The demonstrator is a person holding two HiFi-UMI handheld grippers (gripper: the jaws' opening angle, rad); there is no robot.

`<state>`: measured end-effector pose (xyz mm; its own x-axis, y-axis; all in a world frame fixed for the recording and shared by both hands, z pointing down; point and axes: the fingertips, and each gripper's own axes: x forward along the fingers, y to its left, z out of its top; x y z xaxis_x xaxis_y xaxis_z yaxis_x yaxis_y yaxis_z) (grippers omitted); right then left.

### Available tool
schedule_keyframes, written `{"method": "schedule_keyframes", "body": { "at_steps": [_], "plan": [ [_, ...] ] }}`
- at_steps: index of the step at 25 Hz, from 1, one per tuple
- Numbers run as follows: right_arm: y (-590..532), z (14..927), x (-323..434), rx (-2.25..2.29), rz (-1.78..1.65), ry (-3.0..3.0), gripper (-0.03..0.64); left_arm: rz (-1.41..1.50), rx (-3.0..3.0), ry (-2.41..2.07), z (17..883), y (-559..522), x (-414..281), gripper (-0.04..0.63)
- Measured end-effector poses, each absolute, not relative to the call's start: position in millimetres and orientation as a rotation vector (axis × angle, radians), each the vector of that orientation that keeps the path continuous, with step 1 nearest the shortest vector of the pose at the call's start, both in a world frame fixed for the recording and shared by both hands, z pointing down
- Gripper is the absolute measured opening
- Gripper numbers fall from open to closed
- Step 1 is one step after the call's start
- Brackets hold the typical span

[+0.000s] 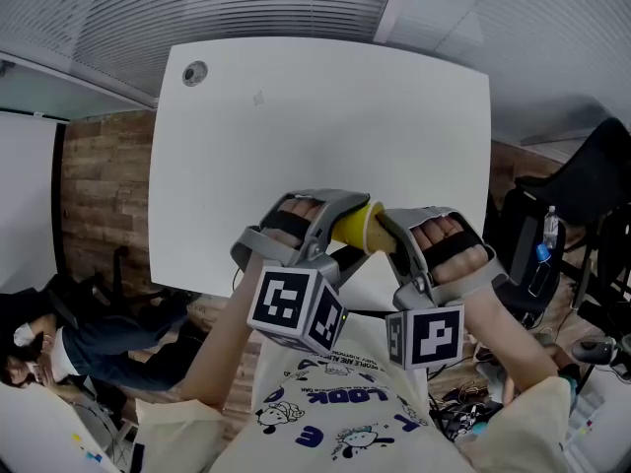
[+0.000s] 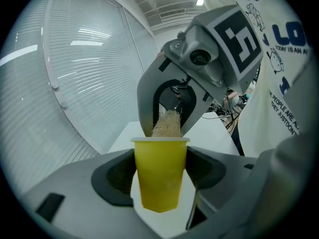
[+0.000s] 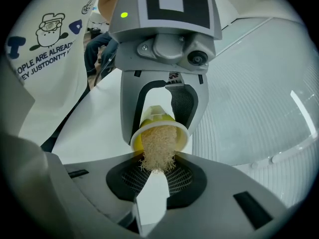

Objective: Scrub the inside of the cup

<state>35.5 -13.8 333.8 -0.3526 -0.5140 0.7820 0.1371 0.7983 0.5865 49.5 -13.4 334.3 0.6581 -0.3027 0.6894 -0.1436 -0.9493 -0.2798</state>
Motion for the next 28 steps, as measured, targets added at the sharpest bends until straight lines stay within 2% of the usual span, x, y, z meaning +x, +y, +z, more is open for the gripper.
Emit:
{"method": "schedule_keyframes", "body": {
  "at_steps": [17, 28],
  "plan": [
    [-11, 329, 29, 0.365, -0.401, -1.974, 0.069, -1.124, -2.341, 0.480, 325, -20, 47, 0.337],
    [-8, 322, 25, 0.380, -0.078, -2.150, 0.069, -1.099, -2.072, 0.495, 316, -23, 46, 0.337]
  ]
}}
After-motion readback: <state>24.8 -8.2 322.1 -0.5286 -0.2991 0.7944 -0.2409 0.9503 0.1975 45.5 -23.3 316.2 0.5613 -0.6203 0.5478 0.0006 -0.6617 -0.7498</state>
